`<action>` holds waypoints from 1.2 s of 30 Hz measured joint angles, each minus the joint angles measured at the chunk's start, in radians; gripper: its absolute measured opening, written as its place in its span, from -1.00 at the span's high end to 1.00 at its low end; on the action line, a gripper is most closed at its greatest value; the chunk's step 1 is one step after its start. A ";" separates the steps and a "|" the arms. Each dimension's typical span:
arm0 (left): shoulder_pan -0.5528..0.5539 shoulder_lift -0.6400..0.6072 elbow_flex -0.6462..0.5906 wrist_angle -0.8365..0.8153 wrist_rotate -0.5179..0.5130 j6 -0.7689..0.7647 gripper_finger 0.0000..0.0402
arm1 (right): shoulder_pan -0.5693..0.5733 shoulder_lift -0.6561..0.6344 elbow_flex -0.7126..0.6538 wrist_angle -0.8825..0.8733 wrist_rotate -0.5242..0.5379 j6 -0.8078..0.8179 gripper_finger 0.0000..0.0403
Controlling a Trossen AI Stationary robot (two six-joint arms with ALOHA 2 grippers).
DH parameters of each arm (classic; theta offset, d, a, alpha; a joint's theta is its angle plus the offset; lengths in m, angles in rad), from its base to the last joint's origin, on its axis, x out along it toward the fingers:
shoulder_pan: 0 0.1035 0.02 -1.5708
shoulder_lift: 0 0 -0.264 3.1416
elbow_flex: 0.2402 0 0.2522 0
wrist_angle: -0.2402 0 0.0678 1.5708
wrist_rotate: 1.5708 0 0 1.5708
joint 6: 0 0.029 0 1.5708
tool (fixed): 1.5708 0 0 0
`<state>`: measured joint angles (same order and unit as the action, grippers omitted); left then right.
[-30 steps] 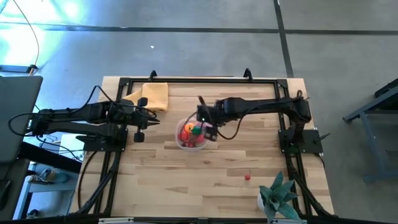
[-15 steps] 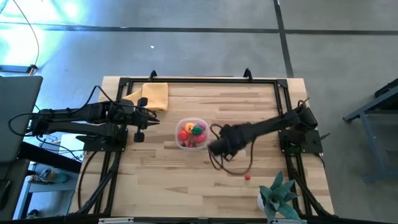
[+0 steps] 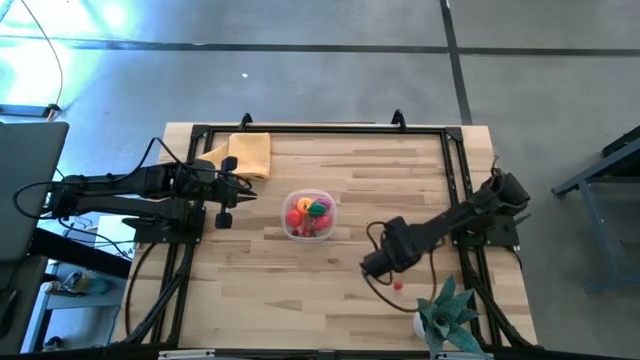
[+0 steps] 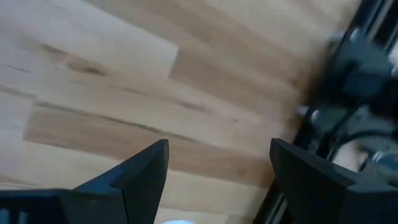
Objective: Pick and placing Produce into tupperware
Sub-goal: Put the cherry into the transparent bin
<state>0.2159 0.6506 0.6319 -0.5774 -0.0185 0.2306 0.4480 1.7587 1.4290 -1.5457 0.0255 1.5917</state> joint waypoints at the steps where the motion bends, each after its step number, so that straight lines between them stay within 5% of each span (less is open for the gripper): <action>1: 0.000 0.000 0.000 0.000 0.000 0.000 0.88 | 0.015 -0.013 -0.026 0.029 -0.010 0.037 -0.35; 19: 0.000 0.000 0.000 0.000 0.000 0.000 0.88 | 0.173 -0.131 -0.452 0.824 -0.088 0.337 -0.35; 36: 0.000 0.000 0.000 0.000 0.000 0.000 0.88 | 0.194 -0.130 -0.554 0.933 -0.023 0.437 -0.35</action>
<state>0.2161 0.6506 0.6319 -0.5774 -0.0185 0.2302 0.6422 1.6287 0.8745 -0.6125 0.0025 2.0288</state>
